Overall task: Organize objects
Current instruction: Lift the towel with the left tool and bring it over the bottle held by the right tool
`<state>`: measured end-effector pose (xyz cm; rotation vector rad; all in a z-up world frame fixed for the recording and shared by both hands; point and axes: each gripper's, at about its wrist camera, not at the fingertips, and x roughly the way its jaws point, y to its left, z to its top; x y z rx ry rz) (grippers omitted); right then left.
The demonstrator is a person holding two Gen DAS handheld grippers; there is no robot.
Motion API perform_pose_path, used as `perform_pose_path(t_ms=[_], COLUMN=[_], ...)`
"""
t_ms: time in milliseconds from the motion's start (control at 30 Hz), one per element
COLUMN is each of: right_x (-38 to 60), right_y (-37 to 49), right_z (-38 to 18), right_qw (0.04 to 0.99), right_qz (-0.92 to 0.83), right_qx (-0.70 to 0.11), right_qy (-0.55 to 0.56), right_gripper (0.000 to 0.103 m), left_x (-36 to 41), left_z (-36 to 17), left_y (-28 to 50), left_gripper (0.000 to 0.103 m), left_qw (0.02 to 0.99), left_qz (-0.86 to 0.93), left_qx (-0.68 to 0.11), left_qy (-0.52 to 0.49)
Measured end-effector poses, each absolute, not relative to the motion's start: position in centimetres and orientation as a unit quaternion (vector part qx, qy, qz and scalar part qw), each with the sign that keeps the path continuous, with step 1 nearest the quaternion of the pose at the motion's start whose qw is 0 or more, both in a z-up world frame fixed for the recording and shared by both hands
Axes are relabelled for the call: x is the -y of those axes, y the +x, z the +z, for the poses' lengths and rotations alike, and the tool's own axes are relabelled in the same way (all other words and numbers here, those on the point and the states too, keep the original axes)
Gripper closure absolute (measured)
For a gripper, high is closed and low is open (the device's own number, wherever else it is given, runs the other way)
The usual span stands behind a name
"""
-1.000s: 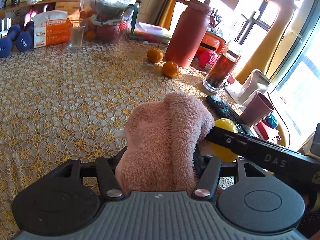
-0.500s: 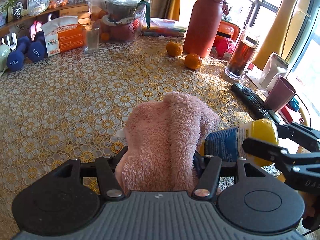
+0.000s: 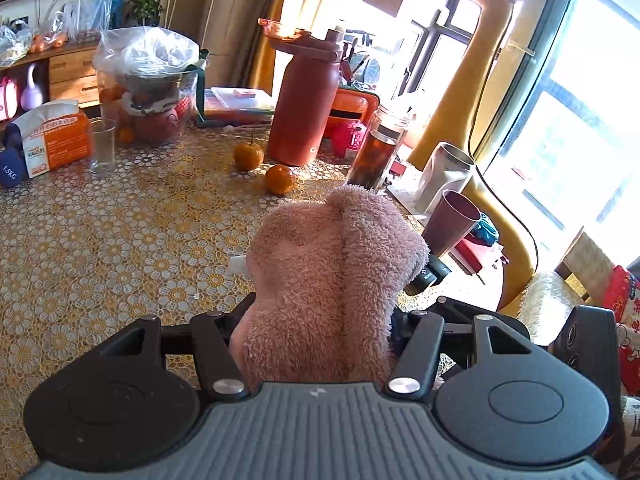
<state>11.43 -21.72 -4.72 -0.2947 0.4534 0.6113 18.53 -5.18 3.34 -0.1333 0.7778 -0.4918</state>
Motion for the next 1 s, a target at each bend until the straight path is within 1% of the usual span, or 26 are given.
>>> perform_pose_path(t_ms=[167, 367, 500, 667, 867, 933, 1000], right_x=[20.8, 19.9, 18.9, 17.4, 16.3, 16.2, 16.4], right_y=[11.1, 11.6, 12.3, 14.2, 16.6, 17.2, 17.1], right_z=[-4.6, -4.4, -4.2, -4.0, -4.0, -4.0, -4.3], right_qw=[0.912, 0.907, 0.901, 0.895, 0.896, 0.899, 0.901], right_qz=[0.307, 0.316, 0.327, 0.337, 0.338, 0.333, 0.327], right_qx=[-0.21, -0.203, -0.202, -0.202, -0.216, -0.22, -0.22], right_qy=[-0.17, -0.189, -0.202, -0.21, -0.19, -0.181, -0.179], right_gripper=[0.042, 0.042, 0.042, 0.042, 0.042, 0.041, 0.038], left_x=[5.6, 2.9, 0.5, -2.6, -4.7, -4.8, -4.7], left_z=[0.9, -2.0, -3.0, -2.2, -0.3, 0.4, 1.3], left_y=[20.6, 22.9, 23.1, 21.9, 20.4, 19.9, 19.5], left_gripper=[0.043, 0.043, 0.043, 0.043, 0.043, 0.043, 0.043], left_qw=[0.888, 0.884, 0.887, 0.895, 0.909, 0.913, 0.917], left_qz=[-0.212, -0.155, -0.117, -0.096, -0.082, -0.085, -0.092], left_qx=[-0.403, -0.437, -0.444, -0.433, -0.408, -0.398, -0.389], left_qy=[-0.057, -0.062, -0.049, -0.045, -0.032, -0.026, -0.016])
